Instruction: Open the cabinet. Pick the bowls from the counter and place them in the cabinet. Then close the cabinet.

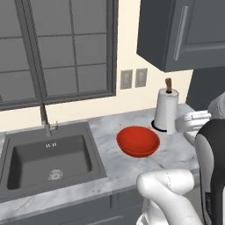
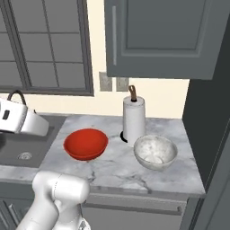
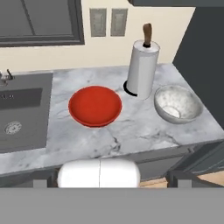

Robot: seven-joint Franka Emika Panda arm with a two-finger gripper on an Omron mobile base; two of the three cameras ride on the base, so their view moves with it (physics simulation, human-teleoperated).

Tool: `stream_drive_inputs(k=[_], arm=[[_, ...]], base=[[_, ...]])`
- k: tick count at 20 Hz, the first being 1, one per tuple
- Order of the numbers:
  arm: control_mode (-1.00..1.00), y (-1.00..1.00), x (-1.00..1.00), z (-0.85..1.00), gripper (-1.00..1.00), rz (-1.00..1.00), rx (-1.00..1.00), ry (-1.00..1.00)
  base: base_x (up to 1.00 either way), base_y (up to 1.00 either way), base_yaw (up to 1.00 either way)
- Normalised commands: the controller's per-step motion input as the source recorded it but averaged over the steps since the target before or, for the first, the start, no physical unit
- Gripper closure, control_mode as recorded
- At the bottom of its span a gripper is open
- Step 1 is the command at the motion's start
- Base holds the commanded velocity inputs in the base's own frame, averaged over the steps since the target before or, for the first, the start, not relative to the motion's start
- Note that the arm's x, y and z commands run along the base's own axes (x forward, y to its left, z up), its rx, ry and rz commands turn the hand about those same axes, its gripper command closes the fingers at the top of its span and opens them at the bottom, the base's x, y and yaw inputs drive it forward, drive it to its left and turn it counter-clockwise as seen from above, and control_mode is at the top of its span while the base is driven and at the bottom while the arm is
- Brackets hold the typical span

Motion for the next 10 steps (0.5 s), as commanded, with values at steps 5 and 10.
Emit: stream_drive_inputs(k=[5, 10], arm=[[1.0, 0.0, 0.0, 0.0, -1.0, 0.0, 0.0, 0.0], [-1.0, -0.07, 0.47, -0.17, -1.0, 0.13, 0.23, 0.01]], base=[[0.91, -0.17, 0.3], [0.35, -0.04, 0.1]])
